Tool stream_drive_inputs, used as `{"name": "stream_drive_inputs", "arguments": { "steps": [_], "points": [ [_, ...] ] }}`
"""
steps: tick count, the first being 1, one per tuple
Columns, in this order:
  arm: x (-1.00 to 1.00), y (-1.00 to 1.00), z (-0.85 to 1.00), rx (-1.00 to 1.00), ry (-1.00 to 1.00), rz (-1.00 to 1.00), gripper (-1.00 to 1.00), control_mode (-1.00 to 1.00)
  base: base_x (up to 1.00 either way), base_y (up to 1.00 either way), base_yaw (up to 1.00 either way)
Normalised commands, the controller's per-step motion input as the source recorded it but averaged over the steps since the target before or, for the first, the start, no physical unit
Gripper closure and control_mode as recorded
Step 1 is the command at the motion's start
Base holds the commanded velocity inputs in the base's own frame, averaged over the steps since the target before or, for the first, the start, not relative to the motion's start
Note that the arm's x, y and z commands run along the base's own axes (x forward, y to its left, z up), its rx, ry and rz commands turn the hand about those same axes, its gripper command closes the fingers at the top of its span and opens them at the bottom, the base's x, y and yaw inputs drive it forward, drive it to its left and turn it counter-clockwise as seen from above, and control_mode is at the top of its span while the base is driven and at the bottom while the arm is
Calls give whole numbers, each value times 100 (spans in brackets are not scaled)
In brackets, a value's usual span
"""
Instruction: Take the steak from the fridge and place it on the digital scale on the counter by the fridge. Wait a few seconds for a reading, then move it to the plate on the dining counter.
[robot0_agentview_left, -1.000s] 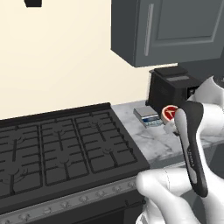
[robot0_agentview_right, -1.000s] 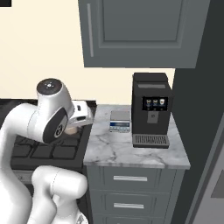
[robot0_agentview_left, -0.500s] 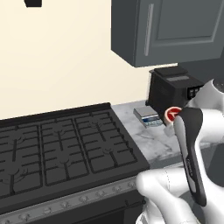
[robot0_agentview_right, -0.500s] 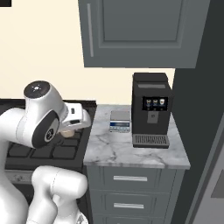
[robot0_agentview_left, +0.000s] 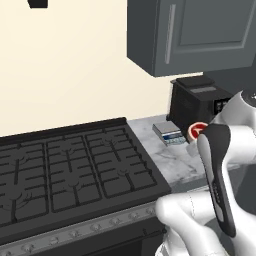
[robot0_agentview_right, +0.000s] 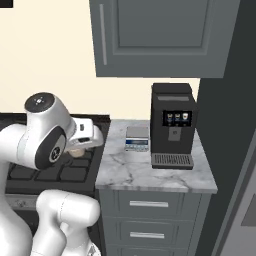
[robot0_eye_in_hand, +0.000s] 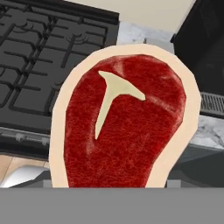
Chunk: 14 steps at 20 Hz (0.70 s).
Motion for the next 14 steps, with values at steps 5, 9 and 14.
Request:
{"name": "stream_drive_inputs", "arguments": {
  "steps": [5,9,14],
  "points": [
    [0,0,0,0,0,0,100,100,-89,0,0],
    [0,0,0,0,0,0,100,100,-100,0,1],
    [0,0,0,0,0,0,100,100,-66,21,25]
  ]
}}
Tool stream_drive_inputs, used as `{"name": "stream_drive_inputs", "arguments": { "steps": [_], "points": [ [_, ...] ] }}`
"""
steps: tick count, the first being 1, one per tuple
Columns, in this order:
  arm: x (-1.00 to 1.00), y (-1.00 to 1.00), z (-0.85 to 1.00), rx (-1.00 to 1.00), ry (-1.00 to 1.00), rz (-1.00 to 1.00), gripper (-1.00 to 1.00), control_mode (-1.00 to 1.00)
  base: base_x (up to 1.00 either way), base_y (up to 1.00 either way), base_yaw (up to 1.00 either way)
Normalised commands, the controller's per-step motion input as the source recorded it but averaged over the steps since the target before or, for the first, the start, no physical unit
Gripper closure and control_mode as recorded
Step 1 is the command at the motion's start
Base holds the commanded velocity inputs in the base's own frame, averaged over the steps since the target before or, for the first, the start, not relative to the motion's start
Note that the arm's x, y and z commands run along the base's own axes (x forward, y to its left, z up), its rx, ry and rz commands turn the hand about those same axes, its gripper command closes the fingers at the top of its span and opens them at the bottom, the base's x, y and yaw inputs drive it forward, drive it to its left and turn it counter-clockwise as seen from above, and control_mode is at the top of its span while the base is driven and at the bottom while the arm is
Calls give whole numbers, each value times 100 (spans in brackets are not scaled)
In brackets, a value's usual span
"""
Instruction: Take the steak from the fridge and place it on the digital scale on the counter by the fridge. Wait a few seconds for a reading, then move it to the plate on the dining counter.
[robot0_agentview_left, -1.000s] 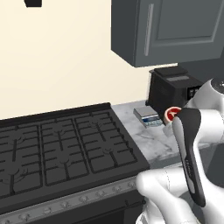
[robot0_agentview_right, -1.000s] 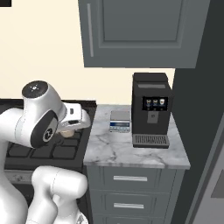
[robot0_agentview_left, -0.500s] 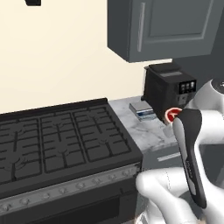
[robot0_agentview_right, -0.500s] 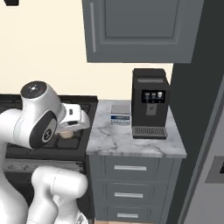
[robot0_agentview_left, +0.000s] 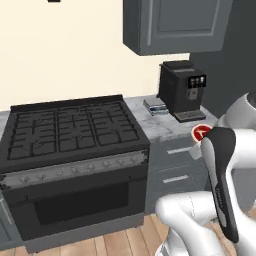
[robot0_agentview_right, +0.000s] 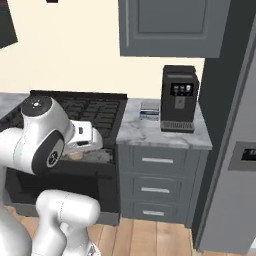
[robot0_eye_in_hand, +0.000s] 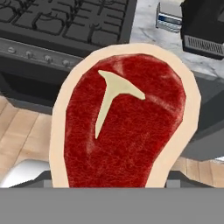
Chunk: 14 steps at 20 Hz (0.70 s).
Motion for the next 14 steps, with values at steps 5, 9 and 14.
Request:
{"name": "stream_drive_inputs", "arguments": {
  "steps": [5,9,14],
  "points": [
    [0,0,0,0,0,0,100,100,-4,31,71],
    [0,0,0,0,0,0,100,100,0,20,77],
    [0,0,0,0,0,0,100,100,0,16,74]
  ]
}}
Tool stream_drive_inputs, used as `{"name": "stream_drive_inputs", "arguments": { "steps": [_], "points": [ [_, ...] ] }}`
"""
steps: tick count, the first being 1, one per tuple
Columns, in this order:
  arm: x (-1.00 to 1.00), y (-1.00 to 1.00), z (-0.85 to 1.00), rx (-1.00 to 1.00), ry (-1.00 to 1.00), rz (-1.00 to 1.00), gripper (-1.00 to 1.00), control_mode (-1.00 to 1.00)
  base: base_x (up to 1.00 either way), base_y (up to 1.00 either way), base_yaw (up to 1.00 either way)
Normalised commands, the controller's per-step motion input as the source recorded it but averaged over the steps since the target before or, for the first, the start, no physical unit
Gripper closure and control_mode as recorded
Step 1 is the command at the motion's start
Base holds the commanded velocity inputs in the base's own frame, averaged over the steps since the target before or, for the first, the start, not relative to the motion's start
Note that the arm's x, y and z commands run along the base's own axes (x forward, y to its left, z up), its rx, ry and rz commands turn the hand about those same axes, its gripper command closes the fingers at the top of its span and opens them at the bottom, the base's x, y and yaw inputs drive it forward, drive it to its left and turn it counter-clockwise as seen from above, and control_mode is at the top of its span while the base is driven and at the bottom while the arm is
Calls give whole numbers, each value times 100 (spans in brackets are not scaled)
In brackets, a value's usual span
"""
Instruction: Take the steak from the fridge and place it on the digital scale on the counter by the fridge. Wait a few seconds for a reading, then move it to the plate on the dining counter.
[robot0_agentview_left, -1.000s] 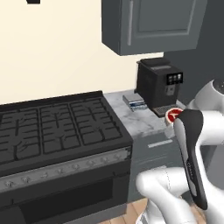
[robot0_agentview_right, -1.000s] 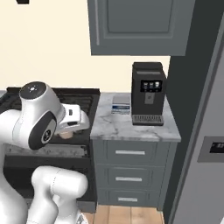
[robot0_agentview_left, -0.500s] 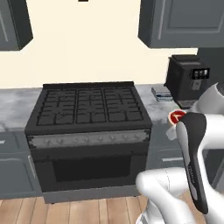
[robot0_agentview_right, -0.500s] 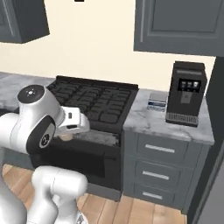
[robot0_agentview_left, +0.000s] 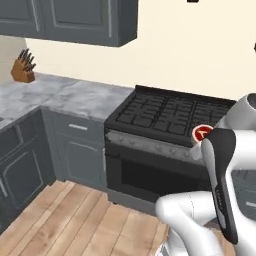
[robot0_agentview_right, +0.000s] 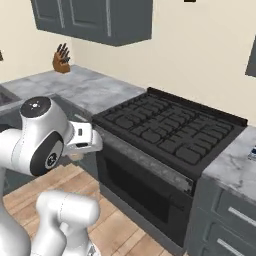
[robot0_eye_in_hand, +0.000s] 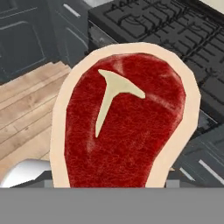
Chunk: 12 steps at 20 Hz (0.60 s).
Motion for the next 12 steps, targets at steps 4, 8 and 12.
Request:
{"name": "stream_drive_inputs", "arguments": {
  "steps": [4,8,12],
  "points": [
    [0,0,0,0,0,0,100,100,0,16,73],
    [0,0,0,0,0,0,100,100,0,20,72],
    [0,0,0,0,0,0,100,100,0,19,70]
  ]
}}
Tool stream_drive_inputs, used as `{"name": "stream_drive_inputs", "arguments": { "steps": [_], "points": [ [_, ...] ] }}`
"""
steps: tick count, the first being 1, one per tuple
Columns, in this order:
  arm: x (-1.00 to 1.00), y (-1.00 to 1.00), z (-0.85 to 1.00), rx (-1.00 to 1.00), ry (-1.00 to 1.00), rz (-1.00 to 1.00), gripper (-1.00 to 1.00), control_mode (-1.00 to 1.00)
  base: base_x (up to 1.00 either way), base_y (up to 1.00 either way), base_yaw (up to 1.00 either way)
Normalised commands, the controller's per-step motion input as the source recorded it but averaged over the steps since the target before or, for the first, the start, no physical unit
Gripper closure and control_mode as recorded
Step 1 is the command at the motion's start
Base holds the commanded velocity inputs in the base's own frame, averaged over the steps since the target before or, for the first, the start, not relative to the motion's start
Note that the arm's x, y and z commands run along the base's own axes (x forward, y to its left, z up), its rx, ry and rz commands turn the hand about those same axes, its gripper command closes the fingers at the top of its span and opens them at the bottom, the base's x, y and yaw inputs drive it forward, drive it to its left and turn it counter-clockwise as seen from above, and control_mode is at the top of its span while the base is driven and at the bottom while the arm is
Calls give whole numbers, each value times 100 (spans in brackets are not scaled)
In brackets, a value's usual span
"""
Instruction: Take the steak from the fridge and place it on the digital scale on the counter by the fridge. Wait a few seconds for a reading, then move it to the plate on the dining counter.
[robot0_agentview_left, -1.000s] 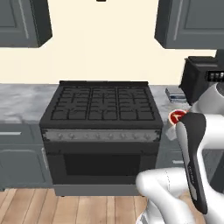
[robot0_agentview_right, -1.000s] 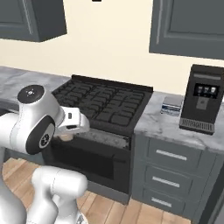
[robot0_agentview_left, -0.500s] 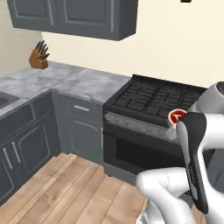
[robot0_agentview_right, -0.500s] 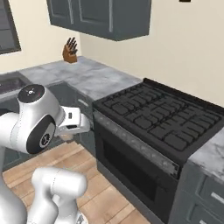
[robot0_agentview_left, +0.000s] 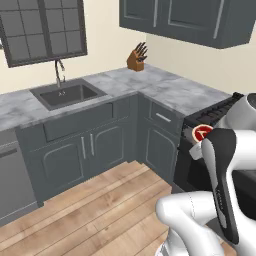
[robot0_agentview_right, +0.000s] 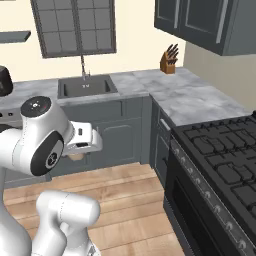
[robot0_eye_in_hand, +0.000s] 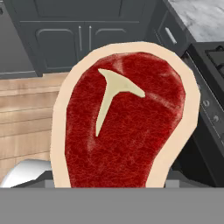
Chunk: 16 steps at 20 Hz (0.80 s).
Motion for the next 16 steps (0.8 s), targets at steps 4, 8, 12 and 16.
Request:
{"name": "stream_drive_inputs", "arguments": {
  "steps": [4,8,12,16],
  "points": [
    [0,0,0,0,0,0,100,100,0,16,70],
    [0,0,0,0,0,0,100,100,0,13,69],
    [0,0,0,0,0,0,100,100,0,13,69],
    [0,0,0,0,0,0,100,100,0,13,70]
  ]
}}
